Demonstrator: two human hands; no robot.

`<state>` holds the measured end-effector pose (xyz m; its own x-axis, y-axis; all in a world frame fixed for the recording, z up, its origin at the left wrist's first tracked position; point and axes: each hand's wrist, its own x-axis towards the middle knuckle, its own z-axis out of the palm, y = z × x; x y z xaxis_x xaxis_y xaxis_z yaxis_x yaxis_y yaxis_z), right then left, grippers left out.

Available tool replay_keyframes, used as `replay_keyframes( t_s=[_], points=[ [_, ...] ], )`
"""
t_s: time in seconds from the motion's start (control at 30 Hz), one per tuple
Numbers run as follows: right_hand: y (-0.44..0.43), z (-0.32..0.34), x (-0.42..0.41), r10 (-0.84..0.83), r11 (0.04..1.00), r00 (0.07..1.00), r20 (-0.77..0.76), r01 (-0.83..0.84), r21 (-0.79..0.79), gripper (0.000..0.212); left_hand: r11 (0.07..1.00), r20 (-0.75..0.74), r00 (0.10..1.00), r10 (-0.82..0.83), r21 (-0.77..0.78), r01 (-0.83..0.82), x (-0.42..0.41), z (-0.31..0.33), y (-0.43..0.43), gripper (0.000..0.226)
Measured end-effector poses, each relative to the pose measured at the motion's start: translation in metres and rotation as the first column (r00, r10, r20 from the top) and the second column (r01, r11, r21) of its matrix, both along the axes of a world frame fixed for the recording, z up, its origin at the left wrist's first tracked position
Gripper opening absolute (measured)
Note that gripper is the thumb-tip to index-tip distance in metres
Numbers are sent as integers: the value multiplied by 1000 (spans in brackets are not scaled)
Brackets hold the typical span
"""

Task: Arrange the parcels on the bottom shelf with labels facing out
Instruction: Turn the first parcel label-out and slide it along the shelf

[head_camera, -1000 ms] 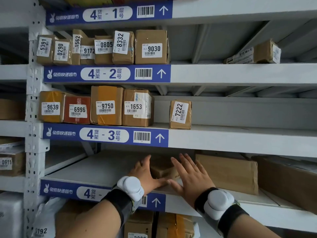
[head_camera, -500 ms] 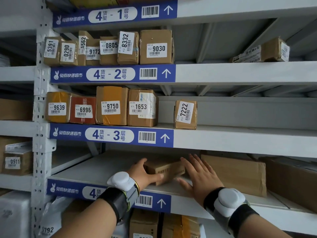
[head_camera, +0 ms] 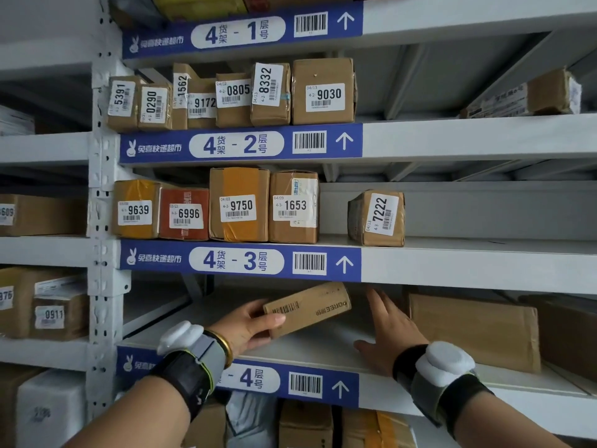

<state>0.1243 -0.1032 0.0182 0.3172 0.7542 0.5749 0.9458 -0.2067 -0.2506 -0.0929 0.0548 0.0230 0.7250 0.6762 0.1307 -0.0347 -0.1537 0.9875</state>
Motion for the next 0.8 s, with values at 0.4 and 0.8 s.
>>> replay_keyframes(
  t_s=[0.4, 0.8],
  points=[
    [8, 4, -21, 177, 983, 972, -155, -167, 73, 50, 997, 31, 996, -80, 9, 80, -2, 8, -2, 87],
    [19, 0, -36, -12, 995, 1000, 2, 12, 101, 62, 806, -216, 928, 303, 577, -129, 11, 8, -23, 97]
  ],
)
